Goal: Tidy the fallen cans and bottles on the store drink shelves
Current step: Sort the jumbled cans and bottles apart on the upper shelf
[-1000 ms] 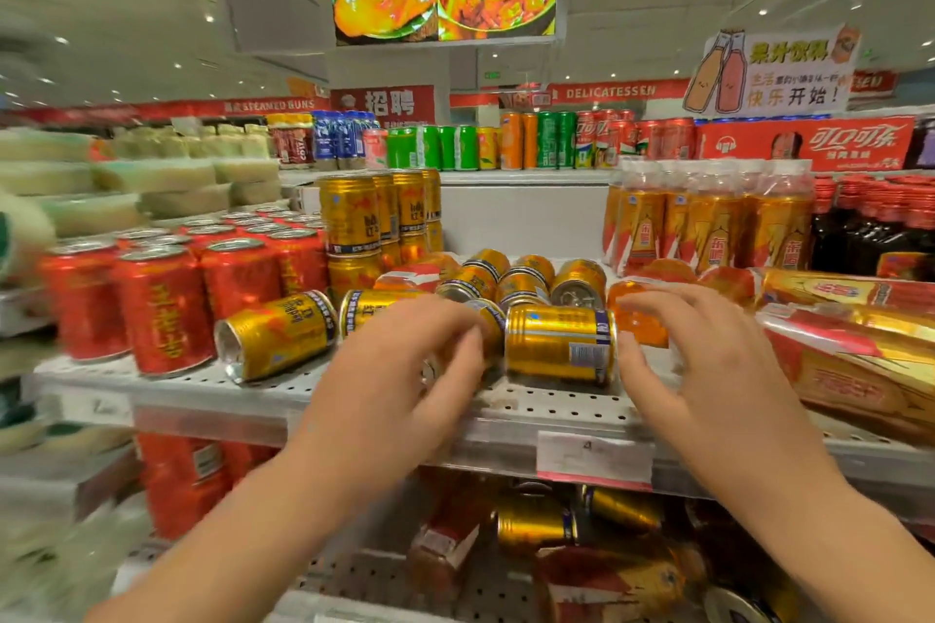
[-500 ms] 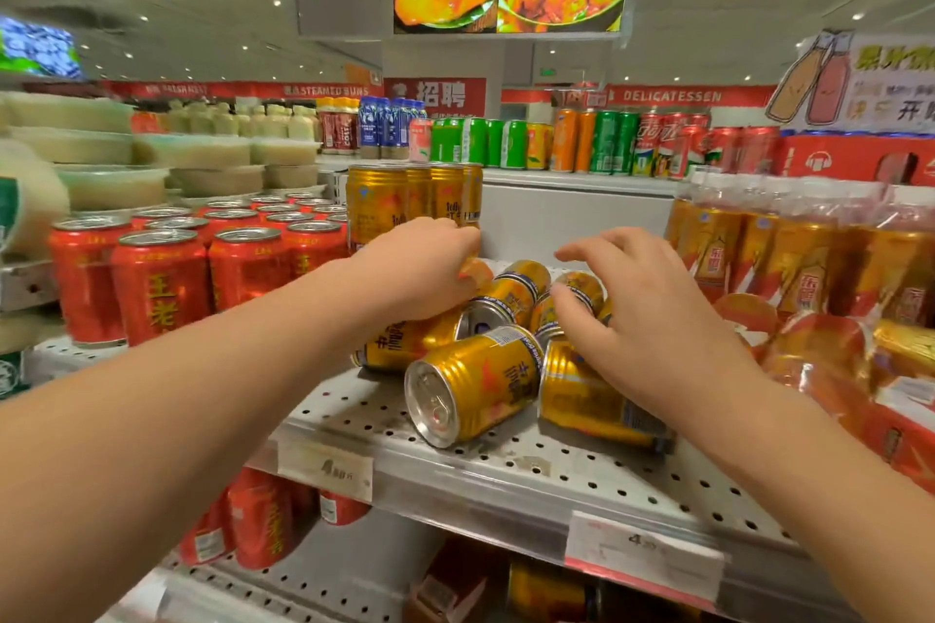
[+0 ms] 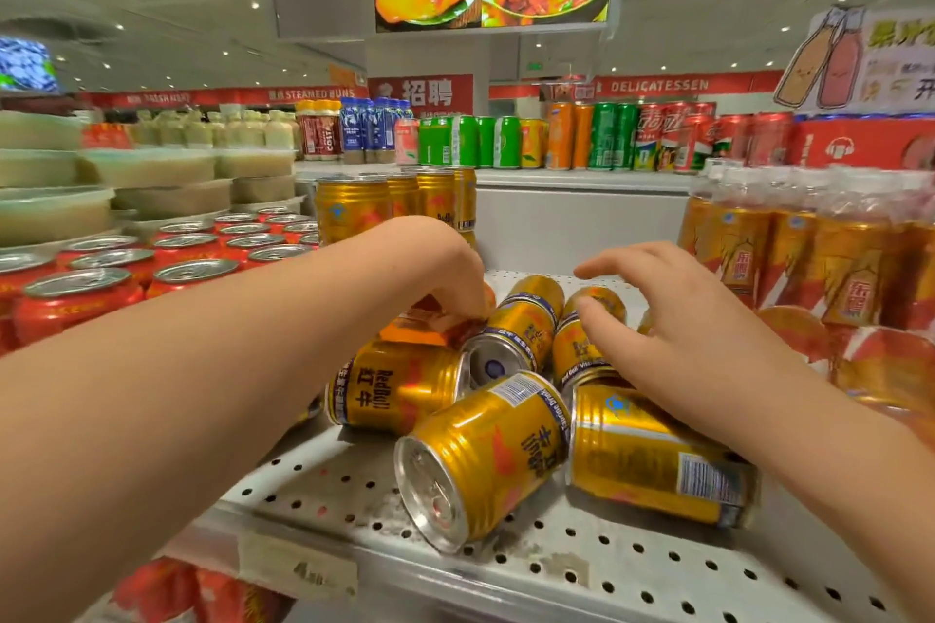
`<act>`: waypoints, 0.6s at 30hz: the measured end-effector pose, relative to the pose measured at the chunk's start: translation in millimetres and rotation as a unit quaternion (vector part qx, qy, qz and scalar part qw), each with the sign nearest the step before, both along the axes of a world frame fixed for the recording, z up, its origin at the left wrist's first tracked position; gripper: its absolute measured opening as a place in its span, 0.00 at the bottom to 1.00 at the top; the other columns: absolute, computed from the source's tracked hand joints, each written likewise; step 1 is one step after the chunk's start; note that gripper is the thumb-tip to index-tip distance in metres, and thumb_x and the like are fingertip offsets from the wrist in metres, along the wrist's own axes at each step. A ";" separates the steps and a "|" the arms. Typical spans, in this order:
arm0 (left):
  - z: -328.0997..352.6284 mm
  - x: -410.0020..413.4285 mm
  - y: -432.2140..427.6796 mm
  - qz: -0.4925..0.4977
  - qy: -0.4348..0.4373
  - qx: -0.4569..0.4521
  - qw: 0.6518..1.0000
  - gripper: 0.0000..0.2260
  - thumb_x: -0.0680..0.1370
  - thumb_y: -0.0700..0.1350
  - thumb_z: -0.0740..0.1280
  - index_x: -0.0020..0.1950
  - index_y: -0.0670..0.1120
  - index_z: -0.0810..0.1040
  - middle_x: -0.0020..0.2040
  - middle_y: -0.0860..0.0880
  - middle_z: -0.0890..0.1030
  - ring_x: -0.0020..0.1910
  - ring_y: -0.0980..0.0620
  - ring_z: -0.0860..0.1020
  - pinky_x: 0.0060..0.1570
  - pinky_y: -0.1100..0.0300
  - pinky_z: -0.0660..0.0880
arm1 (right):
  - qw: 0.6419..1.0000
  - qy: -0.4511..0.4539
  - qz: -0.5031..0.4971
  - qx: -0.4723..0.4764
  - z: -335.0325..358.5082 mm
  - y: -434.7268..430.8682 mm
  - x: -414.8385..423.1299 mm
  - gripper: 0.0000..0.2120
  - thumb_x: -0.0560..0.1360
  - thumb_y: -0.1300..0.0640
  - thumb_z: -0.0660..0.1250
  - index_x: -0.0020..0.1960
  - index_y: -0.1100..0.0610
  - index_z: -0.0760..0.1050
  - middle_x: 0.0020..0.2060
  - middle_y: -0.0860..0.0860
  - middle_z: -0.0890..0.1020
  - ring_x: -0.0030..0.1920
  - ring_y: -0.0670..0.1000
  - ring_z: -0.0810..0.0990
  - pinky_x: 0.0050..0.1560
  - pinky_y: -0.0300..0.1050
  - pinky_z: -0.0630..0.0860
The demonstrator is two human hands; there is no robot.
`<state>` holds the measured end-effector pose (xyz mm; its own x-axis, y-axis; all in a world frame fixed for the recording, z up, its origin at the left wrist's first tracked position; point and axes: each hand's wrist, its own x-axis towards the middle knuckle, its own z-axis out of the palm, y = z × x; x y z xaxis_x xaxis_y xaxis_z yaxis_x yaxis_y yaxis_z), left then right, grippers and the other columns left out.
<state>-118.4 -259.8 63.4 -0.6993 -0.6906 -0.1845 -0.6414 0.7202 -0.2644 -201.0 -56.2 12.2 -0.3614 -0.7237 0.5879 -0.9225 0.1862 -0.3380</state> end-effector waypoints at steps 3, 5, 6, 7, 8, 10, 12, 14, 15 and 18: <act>-3.8 -4.3 -1.4 -0.012 0.002 -0.015 1.000 0.21 0.84 0.55 0.59 0.68 0.42 0.75 0.51 0.43 0.80 0.36 0.50 0.77 0.30 0.59 0.71 | 0.999 -0.018 -0.010 0.038 3.3 -3.2 -1.5 0.16 0.78 0.40 0.61 0.65 0.37 0.71 0.64 0.43 0.72 0.64 0.45 0.70 0.58 0.44 0.67; -7.1 -5.0 -2.2 -0.013 0.015 -0.020 1.000 0.20 0.84 0.56 0.60 0.67 0.43 0.75 0.47 0.45 0.79 0.37 0.49 0.77 0.31 0.58 0.69 | 0.997 -0.025 -0.020 0.067 7.4 -6.0 -2.4 0.17 0.78 0.39 0.61 0.66 0.36 0.70 0.66 0.45 0.71 0.66 0.47 0.70 0.59 0.47 0.69; -8.0 -3.9 -3.0 -0.016 0.027 -0.022 0.999 0.21 0.83 0.57 0.60 0.67 0.43 0.75 0.48 0.45 0.80 0.39 0.49 0.77 0.32 0.58 0.69 | 0.996 -0.030 -0.023 0.076 9.5 -7.4 -3.2 0.18 0.77 0.39 0.61 0.67 0.36 0.69 0.67 0.45 0.71 0.66 0.48 0.71 0.61 0.49 0.70; -8.6 -2.8 -3.9 -0.019 0.045 -0.026 0.998 0.22 0.83 0.58 0.61 0.68 0.44 0.75 0.52 0.45 0.80 0.41 0.49 0.78 0.34 0.58 0.69 | 0.996 -0.035 -0.024 0.081 11.6 -9.1 -4.3 0.19 0.77 0.38 0.61 0.68 0.37 0.69 0.68 0.46 0.71 0.67 0.49 0.71 0.63 0.51 0.71; -9.6 -1.6 -5.1 -0.022 0.066 -0.030 0.997 0.22 0.82 0.59 0.61 0.68 0.45 0.75 0.54 0.45 0.81 0.43 0.48 0.78 0.36 0.58 0.70 | 0.995 -0.040 -0.027 0.086 12.9 -11.2 -5.9 0.20 0.77 0.38 0.61 0.68 0.37 0.68 0.69 0.46 0.71 0.67 0.49 0.71 0.64 0.53 0.71; -12.2 -0.1 -7.2 -0.026 0.105 -0.032 0.994 0.23 0.81 0.59 0.64 0.67 0.44 0.77 0.55 0.46 0.82 0.47 0.47 0.78 0.39 0.57 0.71 | 0.993 -0.053 -0.035 0.096 12.9 -16.3 -9.7 0.21 0.77 0.38 0.61 0.70 0.38 0.67 0.70 0.48 0.70 0.66 0.51 0.72 0.63 0.53 0.71; -14.0 0.3 -7.8 -0.019 0.138 -0.014 0.990 0.22 0.79 0.59 0.66 0.64 0.44 0.79 0.49 0.47 0.81 0.44 0.48 0.78 0.39 0.57 0.73 | 0.991 -0.069 -0.044 0.109 10.3 -20.2 -13.8 0.23 0.78 0.38 0.62 0.71 0.38 0.66 0.70 0.49 0.69 0.63 0.52 0.74 0.60 0.52 0.72; -14.4 2.7 -7.0 -0.004 0.178 0.003 0.984 0.21 0.78 0.58 0.68 0.61 0.43 0.77 0.45 0.48 0.80 0.39 0.50 0.77 0.34 0.58 0.72 | 0.988 -0.077 -0.050 0.121 6.7 -22.6 -17.9 0.24 0.78 0.38 0.62 0.72 0.39 0.65 0.70 0.50 0.68 0.61 0.52 0.75 0.58 0.50 0.71; -14.2 4.2 -6.3 0.000 0.202 0.002 0.979 0.22 0.77 0.58 0.69 0.60 0.43 0.75 0.44 0.48 0.80 0.38 0.51 0.76 0.31 0.58 0.70 | 0.988 -0.079 -0.052 0.123 5.0 -23.3 -20.2 0.24 0.78 0.39 0.62 0.72 0.39 0.65 0.70 0.50 0.68 0.61 0.52 0.74 0.58 0.50 0.71; -13.6 8.1 -2.8 -0.028 0.289 -0.034 0.956 0.25 0.75 0.61 0.71 0.58 0.46 0.67 0.41 0.50 0.78 0.37 0.52 0.77 0.28 0.58 0.69 | 0.989 -0.078 -0.045 0.115 1.9 -26.6 -25.8 0.23 0.78 0.39 0.62 0.71 0.40 0.66 0.69 0.51 0.70 0.62 0.52 0.74 0.56 0.50 0.71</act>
<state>-110.2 -262.6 49.8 -0.7071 -0.6457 0.2883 -0.6555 0.7514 0.0753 -226.8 -82.8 14.1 -0.5036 -0.7927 0.3436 -0.8388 0.3532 -0.4144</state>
